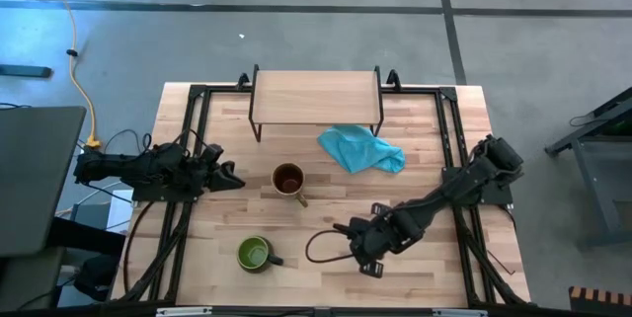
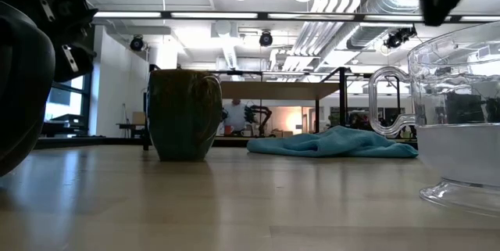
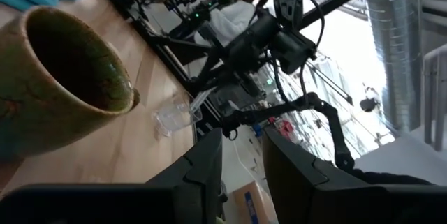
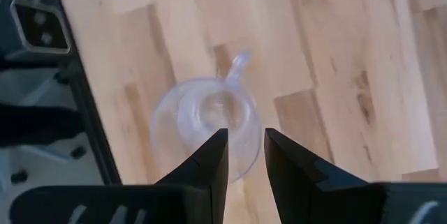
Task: Stack small to large cups/mugs on shelf
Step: Put the transparent mug on the shelf
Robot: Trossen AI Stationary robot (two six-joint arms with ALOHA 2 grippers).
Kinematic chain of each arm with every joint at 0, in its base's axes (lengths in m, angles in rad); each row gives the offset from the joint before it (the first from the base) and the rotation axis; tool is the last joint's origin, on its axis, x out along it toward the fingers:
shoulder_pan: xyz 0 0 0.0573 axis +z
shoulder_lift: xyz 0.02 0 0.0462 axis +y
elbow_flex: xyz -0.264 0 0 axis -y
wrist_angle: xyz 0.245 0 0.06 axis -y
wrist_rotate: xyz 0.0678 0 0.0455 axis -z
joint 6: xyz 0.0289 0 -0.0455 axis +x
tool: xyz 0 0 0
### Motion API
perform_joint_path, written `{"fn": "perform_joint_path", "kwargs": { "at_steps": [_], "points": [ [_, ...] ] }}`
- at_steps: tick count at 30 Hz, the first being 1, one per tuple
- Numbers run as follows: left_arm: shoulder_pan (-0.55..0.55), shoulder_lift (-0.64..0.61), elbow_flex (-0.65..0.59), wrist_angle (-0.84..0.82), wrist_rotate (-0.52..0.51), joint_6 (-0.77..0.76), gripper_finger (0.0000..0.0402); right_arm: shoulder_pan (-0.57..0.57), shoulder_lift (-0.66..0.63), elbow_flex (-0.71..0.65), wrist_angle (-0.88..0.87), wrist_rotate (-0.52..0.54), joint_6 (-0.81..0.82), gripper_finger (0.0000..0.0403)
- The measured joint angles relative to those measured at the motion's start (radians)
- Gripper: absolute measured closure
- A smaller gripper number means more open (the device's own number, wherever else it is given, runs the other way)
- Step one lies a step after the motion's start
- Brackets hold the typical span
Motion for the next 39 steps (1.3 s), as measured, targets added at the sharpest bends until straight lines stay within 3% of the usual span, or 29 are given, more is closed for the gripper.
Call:
{"fn": "perform_joint_path", "kwargs": {
  "at_steps": [16, 39],
  "points": [
    [0.0, 0.0, 0.0, 0.006, 0.038, 0.009, 0.0311, -0.03, 0.0, -0.063, 0.156, -0.011, 0.003, 0.032],
    [0.0, 0.0, 0.0, 0.006, 0.037, 0.011, 0.0311, -0.09, 0.008, -0.063, 0.203, -0.046, -0.044, 0.032]
  ]
}}
